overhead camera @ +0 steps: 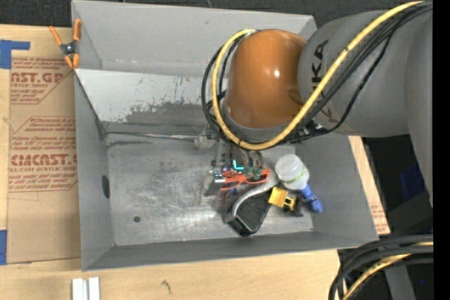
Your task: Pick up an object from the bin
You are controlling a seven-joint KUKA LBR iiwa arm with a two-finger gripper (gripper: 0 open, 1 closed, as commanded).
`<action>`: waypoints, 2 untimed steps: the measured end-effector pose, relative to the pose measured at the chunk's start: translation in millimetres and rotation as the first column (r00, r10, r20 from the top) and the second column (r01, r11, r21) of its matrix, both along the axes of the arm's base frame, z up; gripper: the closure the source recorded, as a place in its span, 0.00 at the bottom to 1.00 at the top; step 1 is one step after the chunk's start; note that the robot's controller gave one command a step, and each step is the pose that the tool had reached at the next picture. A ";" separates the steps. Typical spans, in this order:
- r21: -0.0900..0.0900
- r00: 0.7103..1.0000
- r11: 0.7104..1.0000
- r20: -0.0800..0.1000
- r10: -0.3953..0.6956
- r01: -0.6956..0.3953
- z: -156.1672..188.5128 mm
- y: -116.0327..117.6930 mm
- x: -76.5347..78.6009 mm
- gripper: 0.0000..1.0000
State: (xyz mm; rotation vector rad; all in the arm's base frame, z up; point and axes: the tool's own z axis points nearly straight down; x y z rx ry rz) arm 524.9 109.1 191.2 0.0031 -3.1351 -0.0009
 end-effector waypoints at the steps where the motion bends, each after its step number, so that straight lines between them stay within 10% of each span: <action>1: 0.001 1.000 1.000 0.007 -0.001 0.001 3.5 -0.5 1.8 0.00; 2: 0.000 1.000 1.000 0.013 0.023 -0.023 -60.1 -56.4 12.7 0.00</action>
Offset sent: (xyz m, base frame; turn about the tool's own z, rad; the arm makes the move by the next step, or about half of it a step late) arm 0.0200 -0.1103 -0.1212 -0.0366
